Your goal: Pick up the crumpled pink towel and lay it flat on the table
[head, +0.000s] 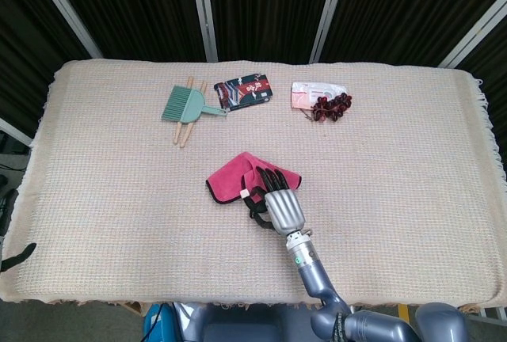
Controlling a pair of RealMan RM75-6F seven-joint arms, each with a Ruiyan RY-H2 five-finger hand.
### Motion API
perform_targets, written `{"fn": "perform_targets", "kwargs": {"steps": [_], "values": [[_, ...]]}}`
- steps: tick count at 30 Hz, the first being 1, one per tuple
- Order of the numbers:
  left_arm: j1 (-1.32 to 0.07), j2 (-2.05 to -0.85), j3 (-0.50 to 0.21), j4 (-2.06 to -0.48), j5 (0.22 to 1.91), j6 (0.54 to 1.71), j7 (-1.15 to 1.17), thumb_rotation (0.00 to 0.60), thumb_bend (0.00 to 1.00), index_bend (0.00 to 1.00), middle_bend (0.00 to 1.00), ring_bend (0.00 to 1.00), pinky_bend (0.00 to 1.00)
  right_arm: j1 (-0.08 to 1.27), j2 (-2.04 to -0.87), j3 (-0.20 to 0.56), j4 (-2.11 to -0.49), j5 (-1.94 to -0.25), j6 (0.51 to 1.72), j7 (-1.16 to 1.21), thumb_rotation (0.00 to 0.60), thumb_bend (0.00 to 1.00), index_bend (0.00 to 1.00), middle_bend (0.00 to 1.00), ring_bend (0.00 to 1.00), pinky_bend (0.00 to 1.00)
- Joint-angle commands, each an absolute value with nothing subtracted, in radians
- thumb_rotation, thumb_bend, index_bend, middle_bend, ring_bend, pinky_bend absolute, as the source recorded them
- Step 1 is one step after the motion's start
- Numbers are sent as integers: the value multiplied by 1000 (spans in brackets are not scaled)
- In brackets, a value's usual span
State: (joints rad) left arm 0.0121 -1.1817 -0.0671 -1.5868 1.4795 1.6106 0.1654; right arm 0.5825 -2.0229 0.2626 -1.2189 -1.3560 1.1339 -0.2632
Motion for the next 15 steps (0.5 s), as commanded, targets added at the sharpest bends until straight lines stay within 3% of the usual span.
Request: {"fn": "perform_targets", "kwargs": {"steps": [1, 9, 15], "values": [[12, -1183, -67, -1586, 1481, 1612, 165, 600, 7, 0, 0, 0, 0, 590, -2031, 270, -1204, -1364, 1150, -251, 600, 320, 430, 80, 46, 0], [13, -1183, -66, -1585, 1485, 1616, 164, 600, 8, 0, 0, 0, 0, 605, -2036, 290, -1176, -1362, 1165, -233, 600, 321, 431, 83, 51, 0], [13, -1185, -62, -1586, 1493, 1618, 168, 600, 8, 0, 0, 0, 0, 606, -2042, 283, -1166, -1364, 1179, -223, 600, 379, 457, 91, 55, 0]]}}
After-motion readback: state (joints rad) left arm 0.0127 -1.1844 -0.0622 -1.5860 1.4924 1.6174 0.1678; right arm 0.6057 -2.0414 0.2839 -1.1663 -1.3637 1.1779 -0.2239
